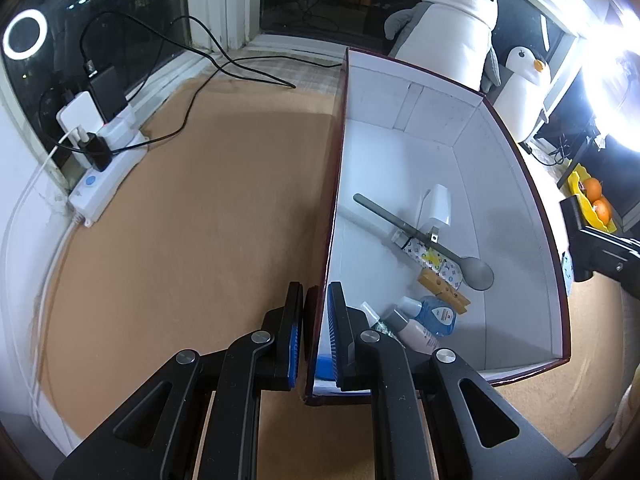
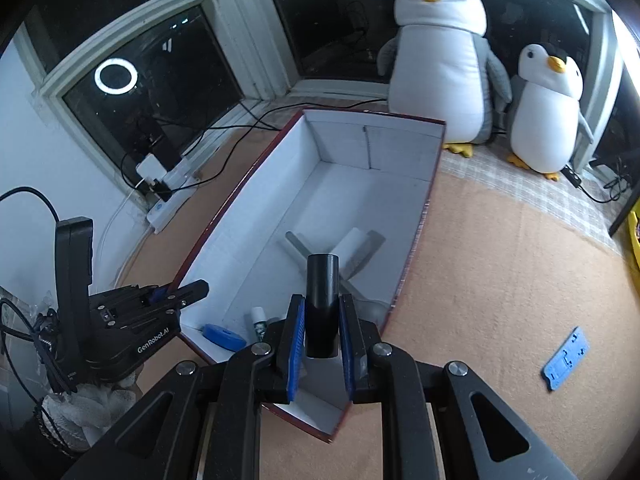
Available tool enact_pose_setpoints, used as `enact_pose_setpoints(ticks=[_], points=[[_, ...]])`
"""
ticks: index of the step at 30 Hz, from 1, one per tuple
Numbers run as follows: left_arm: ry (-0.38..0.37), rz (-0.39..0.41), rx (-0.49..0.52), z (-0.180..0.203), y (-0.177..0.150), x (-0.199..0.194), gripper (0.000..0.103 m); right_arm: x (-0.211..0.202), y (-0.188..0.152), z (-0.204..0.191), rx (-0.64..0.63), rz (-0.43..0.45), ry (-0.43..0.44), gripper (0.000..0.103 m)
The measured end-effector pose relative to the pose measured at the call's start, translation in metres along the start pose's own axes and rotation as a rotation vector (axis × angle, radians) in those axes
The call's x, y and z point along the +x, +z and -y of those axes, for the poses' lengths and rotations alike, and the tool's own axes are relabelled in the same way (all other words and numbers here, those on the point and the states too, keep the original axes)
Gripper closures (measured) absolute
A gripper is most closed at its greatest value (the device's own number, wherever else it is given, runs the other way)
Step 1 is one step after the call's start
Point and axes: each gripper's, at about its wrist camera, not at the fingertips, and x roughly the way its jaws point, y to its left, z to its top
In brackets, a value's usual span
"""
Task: Organize rigid objects
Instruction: 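Carry the black cylinder into the box and release it, then move the right gripper back to the blue folding phone stand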
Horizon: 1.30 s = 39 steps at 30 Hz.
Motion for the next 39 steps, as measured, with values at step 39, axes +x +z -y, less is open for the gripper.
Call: enact_pose_setpoints(ticks=[39], points=[[0.052, -0.028, 0.022, 0.006, 0.008, 0.009, 0.092, -0.007, -0.009, 0.058, 0.118, 0.048, 0.005, 0.066]])
